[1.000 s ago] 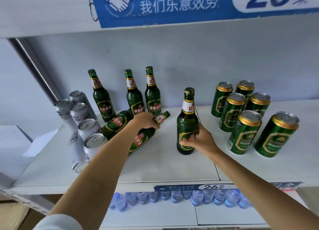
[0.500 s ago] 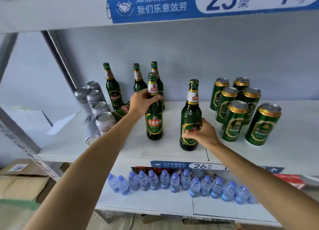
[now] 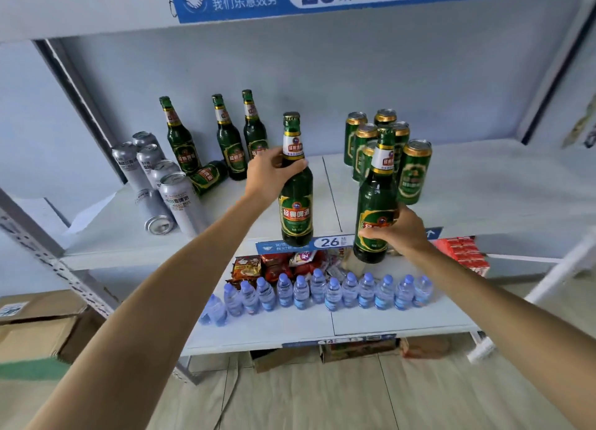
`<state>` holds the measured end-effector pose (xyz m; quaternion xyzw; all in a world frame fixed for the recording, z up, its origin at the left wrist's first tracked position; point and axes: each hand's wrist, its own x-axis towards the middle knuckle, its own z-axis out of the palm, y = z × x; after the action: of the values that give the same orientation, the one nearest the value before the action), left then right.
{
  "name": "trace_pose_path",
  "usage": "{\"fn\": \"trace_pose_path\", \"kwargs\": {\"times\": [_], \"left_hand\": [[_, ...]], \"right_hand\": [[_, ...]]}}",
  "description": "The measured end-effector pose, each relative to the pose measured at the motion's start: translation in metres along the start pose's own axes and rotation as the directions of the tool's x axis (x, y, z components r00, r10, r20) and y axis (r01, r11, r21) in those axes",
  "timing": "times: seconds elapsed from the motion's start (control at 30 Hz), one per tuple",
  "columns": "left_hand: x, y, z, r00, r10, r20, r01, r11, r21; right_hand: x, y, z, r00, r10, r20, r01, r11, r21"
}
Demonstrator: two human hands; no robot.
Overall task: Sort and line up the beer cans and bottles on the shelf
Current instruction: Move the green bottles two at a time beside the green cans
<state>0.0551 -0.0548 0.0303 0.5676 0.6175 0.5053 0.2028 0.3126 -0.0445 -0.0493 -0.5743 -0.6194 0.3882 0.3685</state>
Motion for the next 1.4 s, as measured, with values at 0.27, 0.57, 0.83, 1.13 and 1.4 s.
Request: {"fn": "trace_pose_path", "kwargs": {"times": [0.27, 0.57, 0.83, 1.13, 1.4], "left_hand": [[-0.027, 0.055, 0.08, 0.999, 0.002, 0.05, 0.0, 0.999, -0.05], [-0.008, 0.119, 0.21, 0.996, 0.021, 0.085, -0.019, 1.0, -0.018], [0.043, 0.159, 0.3, 0.995, 0.004, 0.097, -0.011, 0.998, 0.067], [0.155, 0.153, 0.354, 0.988, -0.026, 0.155, -0.002, 0.984, 0.177], [0.261, 0.13, 0.371, 0.982, -0.081, 0.17, 0.016, 0.935, 0.354]], "right_hand": [[-0.018, 0.038, -0.094, 0.996, 0.053, -0.077, -0.053, 0.999, 0.01], [0.033, 0.082, -0.219, 0.997, 0.022, -0.07, -0.028, 0.996, -0.087], [0.109, 0.104, -0.301, 0.999, 0.015, -0.038, -0.021, 0.987, -0.158], [0.236, 0.112, -0.303, 0.999, 0.019, -0.027, -0.023, 0.989, -0.148], [0.338, 0.1, -0.267, 0.999, 0.009, -0.034, -0.013, 0.993, -0.12]]}}
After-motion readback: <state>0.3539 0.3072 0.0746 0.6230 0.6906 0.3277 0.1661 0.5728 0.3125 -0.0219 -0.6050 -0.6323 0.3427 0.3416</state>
